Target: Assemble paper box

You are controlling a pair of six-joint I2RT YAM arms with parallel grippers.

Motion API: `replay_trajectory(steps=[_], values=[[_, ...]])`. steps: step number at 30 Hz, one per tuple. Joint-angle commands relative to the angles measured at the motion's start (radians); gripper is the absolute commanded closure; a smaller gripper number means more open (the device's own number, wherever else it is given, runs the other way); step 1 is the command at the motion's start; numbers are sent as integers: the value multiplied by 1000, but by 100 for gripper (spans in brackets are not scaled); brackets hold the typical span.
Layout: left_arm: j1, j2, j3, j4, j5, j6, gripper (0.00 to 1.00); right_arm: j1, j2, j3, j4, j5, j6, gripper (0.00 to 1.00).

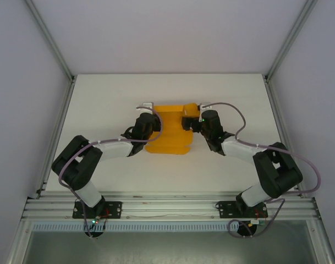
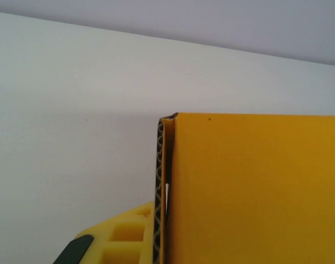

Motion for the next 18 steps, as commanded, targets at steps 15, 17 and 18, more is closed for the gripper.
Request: replay_trajectory(steps=[15, 17, 18], values=[[6, -4, 24, -7, 0, 53, 100, -103, -509, -78, -329, 38, -63, 0], [6, -9, 11, 12, 15, 53, 100, -181, -504, -57, -364, 19, -40, 0], [6, -10, 6, 23, 21, 56, 100, -221, -491, -42, -379, -11, -36, 0]])
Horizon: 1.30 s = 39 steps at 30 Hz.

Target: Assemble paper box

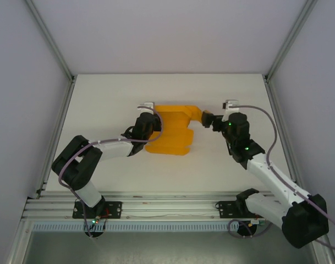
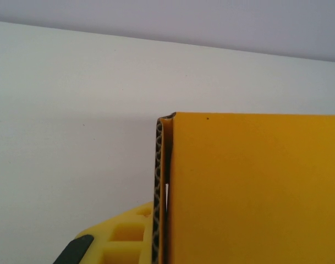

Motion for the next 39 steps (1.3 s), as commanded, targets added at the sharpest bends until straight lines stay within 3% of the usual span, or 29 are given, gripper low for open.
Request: replay_trajectory(steps=[1, 5, 8, 17, 22, 36, 39], values=[[6, -10, -2, 27, 21, 19, 100, -112, 43, 33, -99, -52, 13, 1], [6, -11, 14, 0, 16, 20, 100, -178, 148, 98, -115, -198, -14, 8], [6, -17, 5, 22, 22, 15, 100, -179, 221, 133, -110, -380, -78, 13], [6, -17, 13, 10, 39, 23, 100, -136, 341, 202, -123, -738, -226, 32], [6, -7, 26, -4, 47, 23, 100, -68, 384, 244, -189, -779, -301, 43], [6, -27, 20, -19, 53, 13, 100, 19, 447, 326, -187, -707, -335, 43], [4, -35, 16, -18, 65, 16, 100, 35, 461, 337, -166, -613, -314, 43]])
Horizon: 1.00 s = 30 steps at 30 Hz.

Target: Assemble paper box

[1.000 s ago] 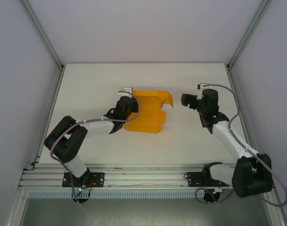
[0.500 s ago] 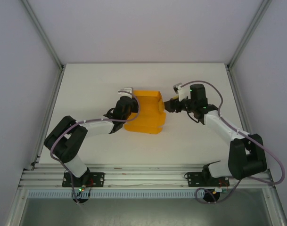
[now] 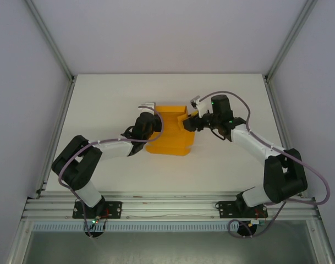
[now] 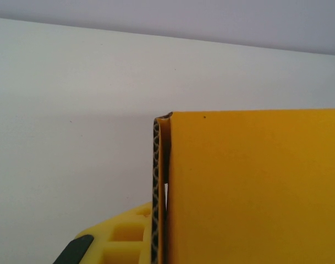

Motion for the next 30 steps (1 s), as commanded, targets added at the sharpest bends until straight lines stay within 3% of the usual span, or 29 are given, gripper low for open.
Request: replay_trajectory(steps=[1, 5, 9, 14, 17, 20, 24, 30], values=[[2, -38, 9, -5, 22, 13, 100, 21, 15, 37, 17, 136, 9, 44], [2, -44, 8, -2, 28, 17, 100, 41, 50, 60, 32, 235, 22, 45], [2, -44, 12, -5, 32, 14, 100, 60, 75, 70, 69, 291, 45, 56], [2, -48, 11, 7, 41, 7, 100, 80, 126, 103, 63, 353, 53, 56], [1, -53, 14, 3, 36, 9, 100, 83, 143, 114, 76, 426, 94, 64], [1, -56, 16, 3, 24, -4, 100, 93, 158, 124, 89, 559, 133, 78], [-2, -45, 48, -31, 4, -40, 100, 149, 212, 164, 60, 865, 142, 92], [-9, -23, 99, -80, -38, -74, 100, 213, 318, 286, -87, 1305, 230, 99]])
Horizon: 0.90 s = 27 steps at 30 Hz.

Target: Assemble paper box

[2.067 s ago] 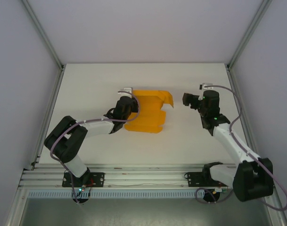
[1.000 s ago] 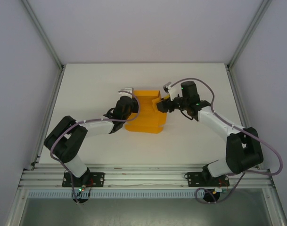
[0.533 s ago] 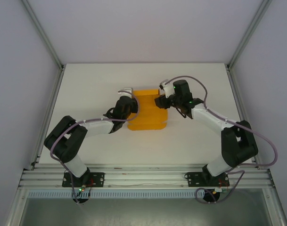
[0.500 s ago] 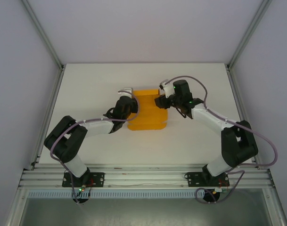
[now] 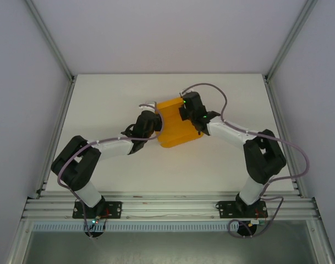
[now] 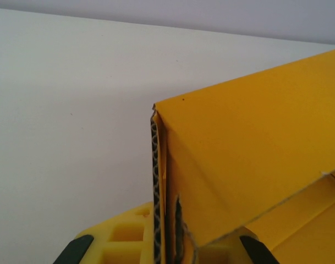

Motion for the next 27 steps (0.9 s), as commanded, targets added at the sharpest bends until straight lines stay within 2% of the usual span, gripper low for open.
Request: replay_trajectory(steps=[1, 6, 7, 13, 14, 16, 19, 22, 25, 27], values=[[-6, -11, 55, 15, -29, -52, 100, -4, 54, 57, -136, 407, 80, 99], [-8, -9, 81, -18, -41, -64, 100, 22, 117, 131, -235, 617, 57, 99], [-7, -8, 81, -16, -37, -64, 100, 24, 120, 136, -240, 618, 48, 99], [-8, 2, 89, -14, -33, -76, 100, 25, 79, 85, -130, 501, 75, 99], [-8, 4, 89, -12, -29, -77, 100, 26, 72, 71, -94, 456, 77, 96], [-8, 7, 93, -13, -23, -76, 100, 24, 38, 18, 8, 277, 63, 91], [-8, 9, 95, -18, -30, -74, 100, 24, -18, -69, 157, 22, 23, 75], [-8, 10, 94, -27, -49, -63, 100, 18, -73, -110, 206, -112, 28, 59], [-7, 13, 92, -32, -60, -46, 100, 16, -133, -135, 204, -157, 36, 43], [-6, 13, 94, -43, -62, -32, 100, 13, -184, -163, 203, -158, 52, 25]])
